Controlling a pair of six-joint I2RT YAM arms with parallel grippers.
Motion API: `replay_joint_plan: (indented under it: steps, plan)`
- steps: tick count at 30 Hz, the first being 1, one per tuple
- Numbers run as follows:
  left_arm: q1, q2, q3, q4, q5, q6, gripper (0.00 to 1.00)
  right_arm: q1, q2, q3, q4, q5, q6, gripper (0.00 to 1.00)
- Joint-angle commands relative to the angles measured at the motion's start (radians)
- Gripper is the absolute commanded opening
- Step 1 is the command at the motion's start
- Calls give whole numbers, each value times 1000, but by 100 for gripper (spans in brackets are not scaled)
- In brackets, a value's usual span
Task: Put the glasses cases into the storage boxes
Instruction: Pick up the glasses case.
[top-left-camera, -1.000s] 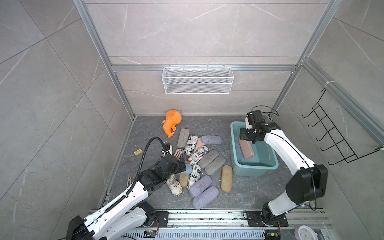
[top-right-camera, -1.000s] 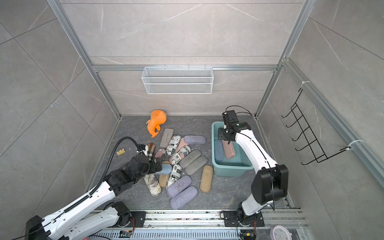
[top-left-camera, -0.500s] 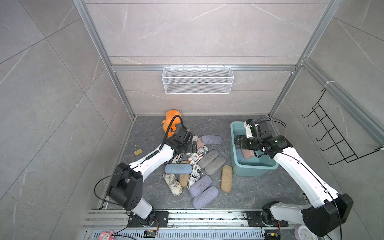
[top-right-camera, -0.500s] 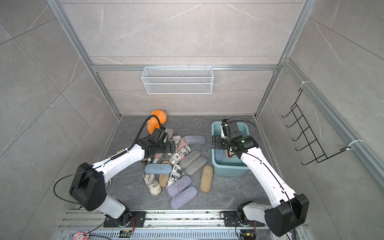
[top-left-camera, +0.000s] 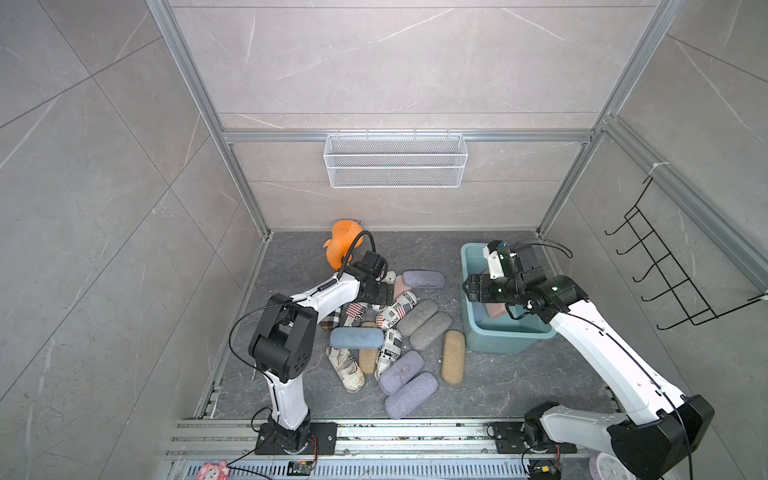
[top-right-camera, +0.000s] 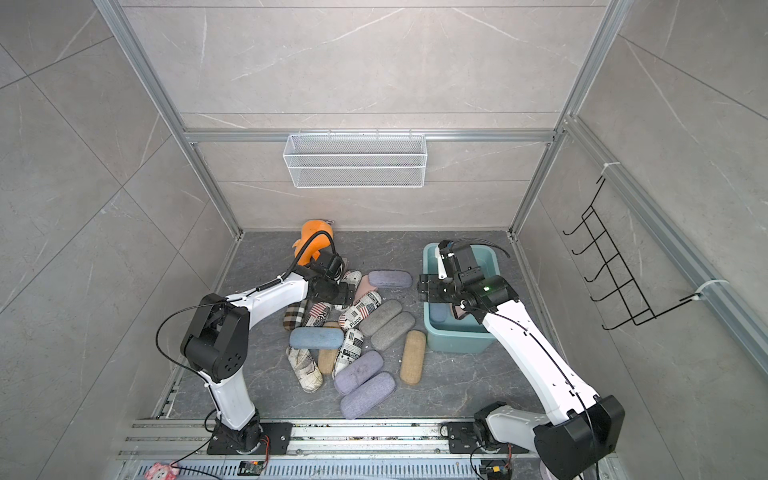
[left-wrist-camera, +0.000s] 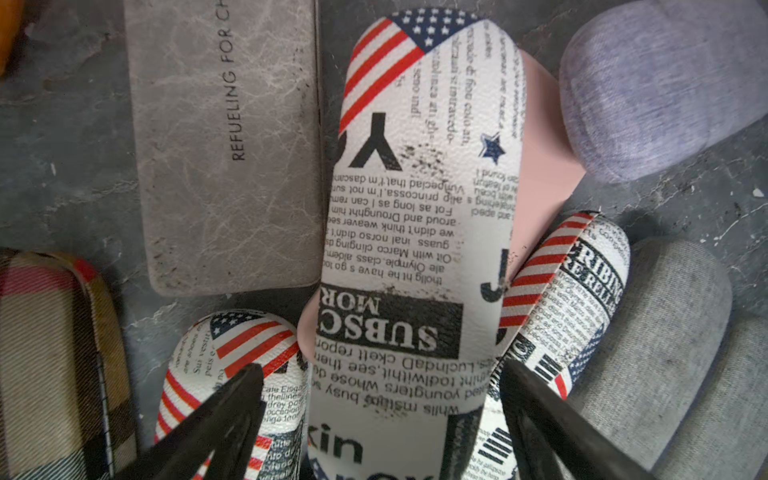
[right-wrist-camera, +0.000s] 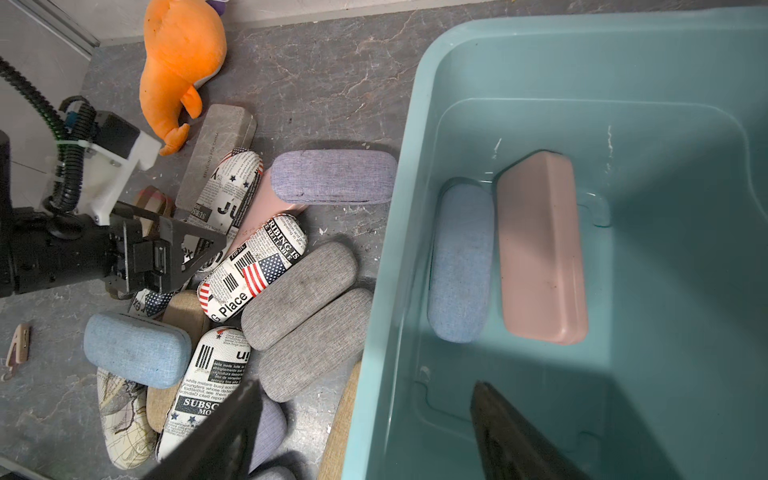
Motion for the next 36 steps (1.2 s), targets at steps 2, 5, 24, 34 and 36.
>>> replay_joint_plan:
  steps: [2,5,24,34,36]
  plan:
    - [5,18,13,35,60,29,84,22,16,36,-22,14,29,78]
    - [5,15,0,47,62,39,76,36,20,57,-23,33,34,76]
    - [1,-404,-393,474,196,-60,55,132,2,85,57,-44,90,72]
    - [-62,-723,-742,953,333,-250,55,257,96,54,348,-135,215,78]
    - [-77,-743,-757,984,332,-273,55,275,135,60,400,-149,234,78]
